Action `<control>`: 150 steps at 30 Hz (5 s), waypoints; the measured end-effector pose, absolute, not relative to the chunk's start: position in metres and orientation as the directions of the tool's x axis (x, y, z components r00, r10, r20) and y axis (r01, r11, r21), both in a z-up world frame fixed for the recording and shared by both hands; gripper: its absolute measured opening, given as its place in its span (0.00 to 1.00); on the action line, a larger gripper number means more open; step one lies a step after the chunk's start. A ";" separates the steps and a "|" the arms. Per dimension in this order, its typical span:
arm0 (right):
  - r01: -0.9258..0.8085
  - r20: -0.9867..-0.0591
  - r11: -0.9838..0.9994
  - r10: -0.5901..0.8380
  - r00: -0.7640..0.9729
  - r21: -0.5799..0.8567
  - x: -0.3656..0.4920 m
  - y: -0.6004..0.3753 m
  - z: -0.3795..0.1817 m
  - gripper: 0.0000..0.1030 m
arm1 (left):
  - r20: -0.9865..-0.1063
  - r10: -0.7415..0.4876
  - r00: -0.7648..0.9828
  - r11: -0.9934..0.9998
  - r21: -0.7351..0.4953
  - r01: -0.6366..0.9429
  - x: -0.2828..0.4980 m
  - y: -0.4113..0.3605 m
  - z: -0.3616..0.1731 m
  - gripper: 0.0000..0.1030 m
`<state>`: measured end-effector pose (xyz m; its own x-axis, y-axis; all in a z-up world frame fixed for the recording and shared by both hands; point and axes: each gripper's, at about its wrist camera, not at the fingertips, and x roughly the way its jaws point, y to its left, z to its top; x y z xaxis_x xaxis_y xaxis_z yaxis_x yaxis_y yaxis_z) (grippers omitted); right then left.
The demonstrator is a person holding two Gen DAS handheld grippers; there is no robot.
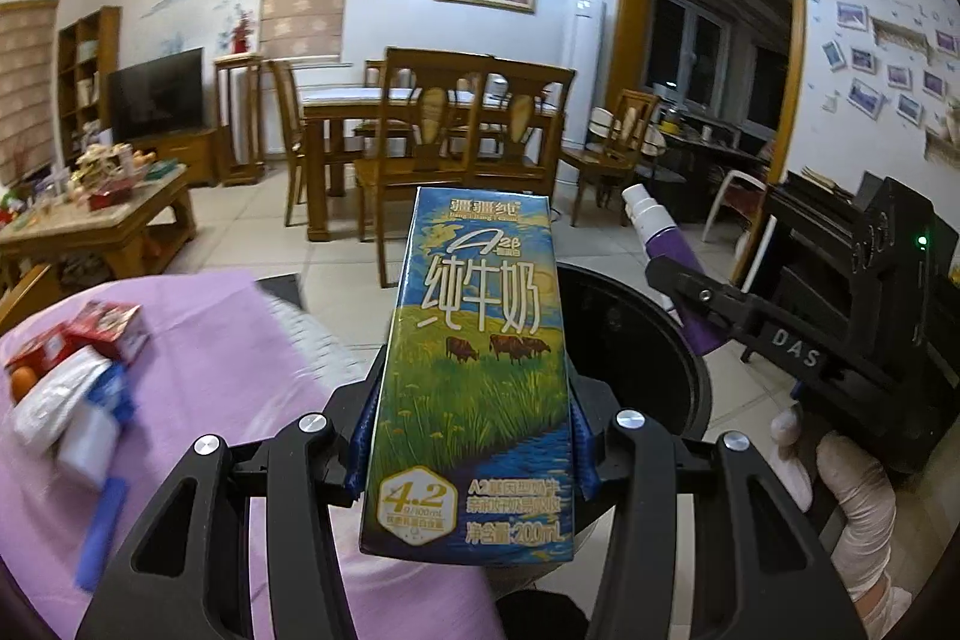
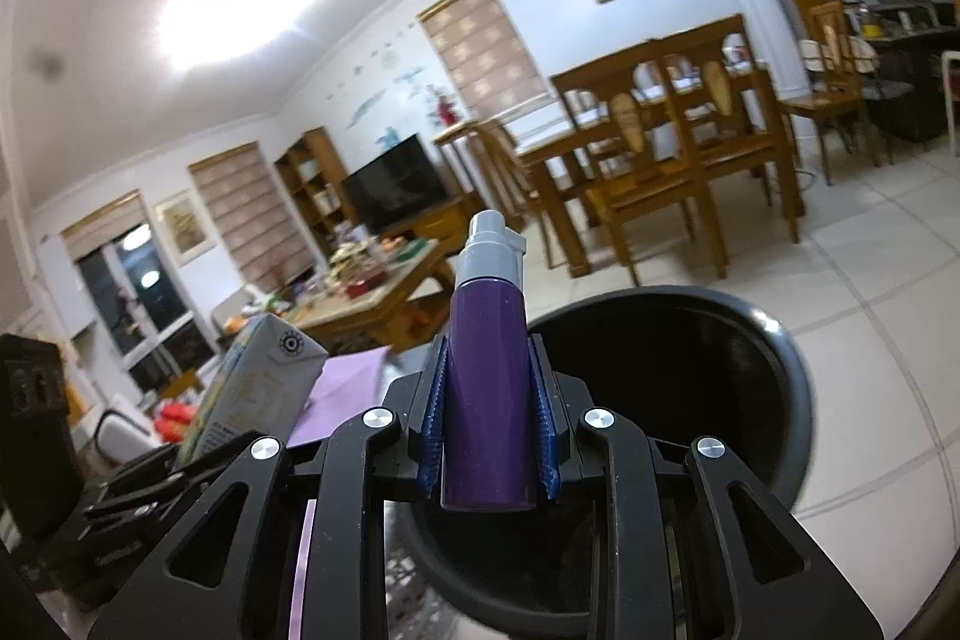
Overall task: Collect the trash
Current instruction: 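Carry carton and spray bottle over the bin and open both tools, then return both tools to the table and grasp the white foil pouch with the right tool, then grasp the clear plastic tray with the left tool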
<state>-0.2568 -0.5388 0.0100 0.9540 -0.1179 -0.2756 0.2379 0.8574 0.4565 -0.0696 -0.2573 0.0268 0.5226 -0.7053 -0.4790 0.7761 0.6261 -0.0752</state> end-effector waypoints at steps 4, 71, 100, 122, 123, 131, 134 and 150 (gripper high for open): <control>0.288 -0.302 0.836 -0.156 0.941 0.467 -0.260 -0.559 -0.005 0.25 | -0.492 -0.715 0.496 0.596 -0.058 0.801 -0.071 -0.283 0.018 0.47; 0.369 -0.346 0.727 -0.190 0.919 0.580 -0.225 -0.559 -0.060 0.95 | -0.523 -0.675 0.520 0.640 -0.064 0.766 -0.045 -0.258 0.016 0.95; -0.127 -0.426 0.813 0.423 0.800 0.569 -0.020 -0.315 0.013 0.95 | -0.719 -0.313 0.621 0.942 -0.153 0.298 0.084 -0.028 -0.021 0.95; -0.138 -0.457 0.695 0.595 0.661 0.705 0.066 -0.268 -0.026 0.13 | -0.700 -0.428 0.572 0.902 -0.295 0.314 0.085 0.017 -0.030 0.95; -0.151 -0.446 0.693 0.599 0.665 0.705 0.065 -0.267 -0.023 0.12 | -0.700 -0.431 0.569 0.901 -0.303 0.310 0.085 0.017 -0.030 0.95; -0.247 -0.325 0.729 0.546 0.772 0.638 0.026 -0.269 0.009 0.11 | -0.711 -0.422 0.562 0.906 -0.302 0.298 0.087 0.020 -0.028 0.95; -0.248 -0.297 0.759 0.502 0.813 0.602 0.006 -0.274 0.016 0.11 | -0.722 -0.411 0.557 0.911 -0.298 0.287 0.086 0.024 -0.028 0.95; -0.259 -0.254 0.834 0.419 0.872 0.486 -0.096 -0.269 0.023 0.12 | -0.786 -0.221 0.578 0.961 -0.076 0.264 0.085 0.028 -0.026 0.94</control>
<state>-0.0962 -0.2691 0.0227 0.8717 0.4189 -0.2542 -0.2592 0.8344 0.4864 0.0848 0.0276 -0.0260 0.5778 -0.2208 -0.7857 0.2642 0.9615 -0.0759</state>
